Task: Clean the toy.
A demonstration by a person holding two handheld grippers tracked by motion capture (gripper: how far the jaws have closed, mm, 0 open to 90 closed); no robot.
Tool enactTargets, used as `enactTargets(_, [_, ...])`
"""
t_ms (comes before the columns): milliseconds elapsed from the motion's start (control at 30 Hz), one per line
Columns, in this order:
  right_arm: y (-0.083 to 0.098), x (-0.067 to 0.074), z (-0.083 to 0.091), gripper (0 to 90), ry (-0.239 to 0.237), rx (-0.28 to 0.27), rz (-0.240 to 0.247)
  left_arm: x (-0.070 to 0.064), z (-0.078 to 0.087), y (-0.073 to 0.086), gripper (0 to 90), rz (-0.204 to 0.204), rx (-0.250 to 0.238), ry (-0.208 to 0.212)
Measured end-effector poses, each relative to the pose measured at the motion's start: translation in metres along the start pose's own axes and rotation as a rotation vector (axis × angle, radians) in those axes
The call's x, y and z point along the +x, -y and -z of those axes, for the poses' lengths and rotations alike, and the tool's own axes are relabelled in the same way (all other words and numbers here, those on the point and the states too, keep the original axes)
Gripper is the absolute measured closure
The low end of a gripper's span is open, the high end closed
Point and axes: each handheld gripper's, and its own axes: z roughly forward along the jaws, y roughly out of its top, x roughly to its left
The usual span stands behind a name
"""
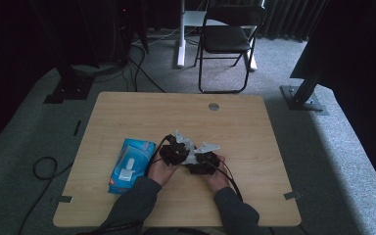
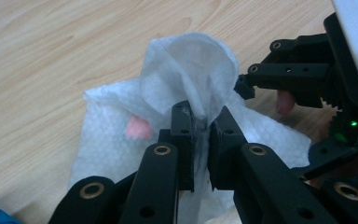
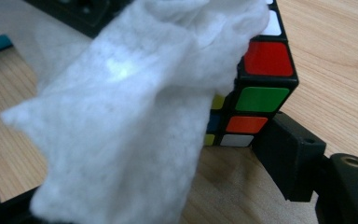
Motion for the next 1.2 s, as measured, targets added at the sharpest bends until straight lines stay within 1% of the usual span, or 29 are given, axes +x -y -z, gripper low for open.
enactTargets(67, [0.000, 0.000, 0.000, 34.1, 0.000, 0.000, 0.001, 0.002, -0.001, -0.001, 82.3, -0.003, -0.002, -0.017])
enactTargets(133, [0.000, 0.000, 0.000, 34.1, 0.001, 0.000, 0.002, 0.005, -0.003, -0.002, 82.3, 0.010, -0.003, -0.020])
enactTargets(167, [0.000, 0.000, 0.000, 34.2, 0.001, 0.000, 0.002, 0.007, -0.003, -0.003, 82.2, 0.010, 0.001, -0.023])
enactTargets(267, [0.000, 0.000, 0.000, 34.2, 0.002, 0.000, 0.003, 0.012, -0.005, -0.006, 82.2, 0.021, 0.004, -0.048])
enactTargets(300, [0.000, 0.000, 0.000, 34.2, 0.002, 0.000, 0.003, 0.013, -0.006, -0.007, 82.2, 0.019, 0.008, -0.062])
enactTargets(333, [0.000, 0.000, 0.000, 34.2, 0.002, 0.000, 0.003, 0.014, -0.008, -0.007, 82.2, 0.026, 0.005, -0.073])
enactTargets(400, [0.000, 0.000, 0.000, 34.2, -0.001, -0.001, -0.001, 0.017, -0.010, -0.010, 82.1, 0.032, 0.006, -0.078])
enactTargets(467, [0.000, 0.000, 0.000, 34.3, 0.000, 0.000, 0.001, 0.018, -0.012, -0.012, 82.1, 0.034, 0.007, -0.098])
enactTargets(533, [0.000, 0.000, 0.000, 34.3, 0.001, -0.001, -0.003, 0.019, -0.013, -0.013, 82.1, 0.048, 0.007, -0.105])
enactTargets(633, [0.000, 0.000, 0.000, 34.3, 0.002, 0.000, -0.001, 0.021, -0.013, -0.013, 82.1, 0.062, 0.002, -0.101])
enactTargets(700, [0.000, 0.000, 0.000, 34.3, 0.003, 0.000, 0.000, 0.019, -0.013, -0.013, 82.2, 0.051, 0.000, -0.106])
enactTargets(767, [0.000, 0.000, 0.000, 34.3, 0.004, 0.000, 0.002, 0.018, -0.013, -0.012, 82.2, 0.046, -0.002, -0.095])
enactTargets(867, [0.000, 0.000, 0.000, 34.3, 0.004, 0.000, 0.002, 0.013, -0.014, -0.012, 82.2, 0.017, -0.010, -0.080])
enactTargets(933, [0.000, 0.000, 0.000, 34.3, 0.004, 0.000, 0.002, 0.009, -0.014, -0.012, 82.3, -0.008, -0.006, -0.087])
enactTargets(1100, [0.000, 0.000, 0.000, 34.3, 0.004, -0.001, 0.004, 0.010, -0.014, -0.012, 82.4, 0.006, -0.017, -0.077])
enactTargets(1133, [0.000, 0.000, 0.000, 34.2, 0.003, 0.000, 0.001, 0.009, -0.014, -0.012, 82.4, 0.006, -0.019, -0.072])
enactTargets(1200, [0.000, 0.000, 0.000, 34.2, 0.002, 0.000, 0.001, 0.008, -0.014, -0.012, 82.4, -0.003, -0.021, -0.048])
